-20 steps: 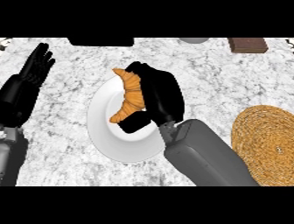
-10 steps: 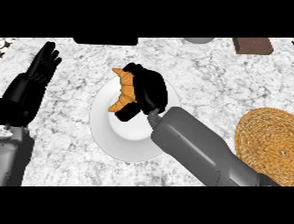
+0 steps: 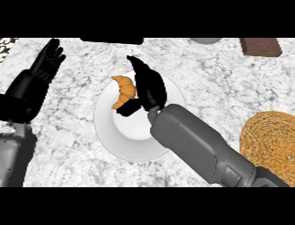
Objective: Pick the croissant from the placemat and place it in the plate
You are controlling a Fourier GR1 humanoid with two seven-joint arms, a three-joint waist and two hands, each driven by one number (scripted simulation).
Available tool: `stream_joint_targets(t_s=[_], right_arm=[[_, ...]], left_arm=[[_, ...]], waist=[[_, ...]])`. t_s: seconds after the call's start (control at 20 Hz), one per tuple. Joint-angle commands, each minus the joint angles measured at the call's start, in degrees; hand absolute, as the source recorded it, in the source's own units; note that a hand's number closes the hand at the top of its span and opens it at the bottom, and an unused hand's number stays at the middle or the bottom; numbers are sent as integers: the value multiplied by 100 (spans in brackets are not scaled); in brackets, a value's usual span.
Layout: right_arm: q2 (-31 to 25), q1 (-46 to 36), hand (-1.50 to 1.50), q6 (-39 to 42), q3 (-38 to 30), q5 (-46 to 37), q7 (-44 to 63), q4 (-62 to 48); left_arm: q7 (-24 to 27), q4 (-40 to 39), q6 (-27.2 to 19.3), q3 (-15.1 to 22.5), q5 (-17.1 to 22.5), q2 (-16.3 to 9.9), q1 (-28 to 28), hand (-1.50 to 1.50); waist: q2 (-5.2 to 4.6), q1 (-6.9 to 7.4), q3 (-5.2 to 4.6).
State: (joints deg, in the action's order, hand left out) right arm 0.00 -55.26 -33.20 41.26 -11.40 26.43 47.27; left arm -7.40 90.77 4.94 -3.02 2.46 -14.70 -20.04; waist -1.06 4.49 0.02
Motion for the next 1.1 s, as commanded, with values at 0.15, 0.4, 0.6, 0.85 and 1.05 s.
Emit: stream_joint_targets(t_s=[0.15,0.4,0.6,0.85,1.05], right_arm=[[0,-87,-150,-1336,-6,996,-784,156],[0,-39,-150,-1250,-704,1676,-1533,239],[-71,668,-150,-963,-1235,1785,-2094,534],[-672,1302,-150,-509,-1669,1932,-2242,1395],[-1154,2116,-150,-130,-1672,1824,-2336,2361]], left_arm=[[160,-32,-8,70,-85,91,90,0],[81,305,-97,-40,-85,90,558,0],[42,13,-136,-258,-121,-36,281,0],[-37,334,-22,-290,-51,-63,526,0],[-9,420,-91,-190,-141,103,626,0]], waist=[[13,7,1],[69,-202,0],[99,-427,1],[120,-469,1],[127,-485,-1]])
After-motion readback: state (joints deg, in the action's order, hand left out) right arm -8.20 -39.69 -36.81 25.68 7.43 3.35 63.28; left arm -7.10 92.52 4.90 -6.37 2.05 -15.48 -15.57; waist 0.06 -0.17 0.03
